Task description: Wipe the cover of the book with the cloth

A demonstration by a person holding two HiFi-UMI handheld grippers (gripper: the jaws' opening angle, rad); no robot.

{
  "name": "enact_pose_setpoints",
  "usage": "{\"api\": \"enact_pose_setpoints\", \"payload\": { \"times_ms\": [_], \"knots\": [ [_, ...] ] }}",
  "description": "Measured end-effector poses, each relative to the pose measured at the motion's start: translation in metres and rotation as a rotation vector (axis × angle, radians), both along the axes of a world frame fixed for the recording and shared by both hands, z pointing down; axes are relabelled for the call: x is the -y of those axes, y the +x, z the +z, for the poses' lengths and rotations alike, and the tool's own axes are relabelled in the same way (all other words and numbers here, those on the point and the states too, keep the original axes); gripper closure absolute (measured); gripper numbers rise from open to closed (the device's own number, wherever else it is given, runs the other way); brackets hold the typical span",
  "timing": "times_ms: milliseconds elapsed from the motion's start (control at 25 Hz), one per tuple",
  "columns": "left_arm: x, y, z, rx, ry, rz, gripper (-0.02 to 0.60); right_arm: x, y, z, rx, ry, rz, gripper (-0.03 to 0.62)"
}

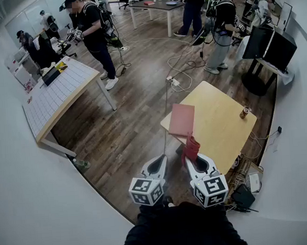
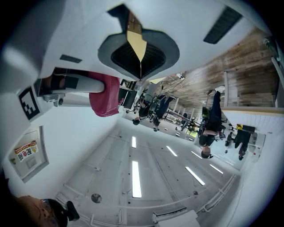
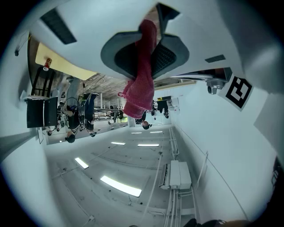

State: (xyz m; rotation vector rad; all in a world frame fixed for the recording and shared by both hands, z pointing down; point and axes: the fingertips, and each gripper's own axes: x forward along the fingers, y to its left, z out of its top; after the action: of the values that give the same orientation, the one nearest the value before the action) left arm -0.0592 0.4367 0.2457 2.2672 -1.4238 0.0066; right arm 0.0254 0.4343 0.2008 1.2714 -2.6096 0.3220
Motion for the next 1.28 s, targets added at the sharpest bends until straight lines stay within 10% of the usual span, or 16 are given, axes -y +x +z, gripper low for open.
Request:
{"api": "enact_pose_setpoints", "payload": {
  "times_ms": [1280],
  "knots": [
    [0.022,-0.027,0.047,0.011,-0.082,0.061,0.545,0.018,-0.021,0.045,0.023,-0.083,0.077,0.519]
  ]
}}
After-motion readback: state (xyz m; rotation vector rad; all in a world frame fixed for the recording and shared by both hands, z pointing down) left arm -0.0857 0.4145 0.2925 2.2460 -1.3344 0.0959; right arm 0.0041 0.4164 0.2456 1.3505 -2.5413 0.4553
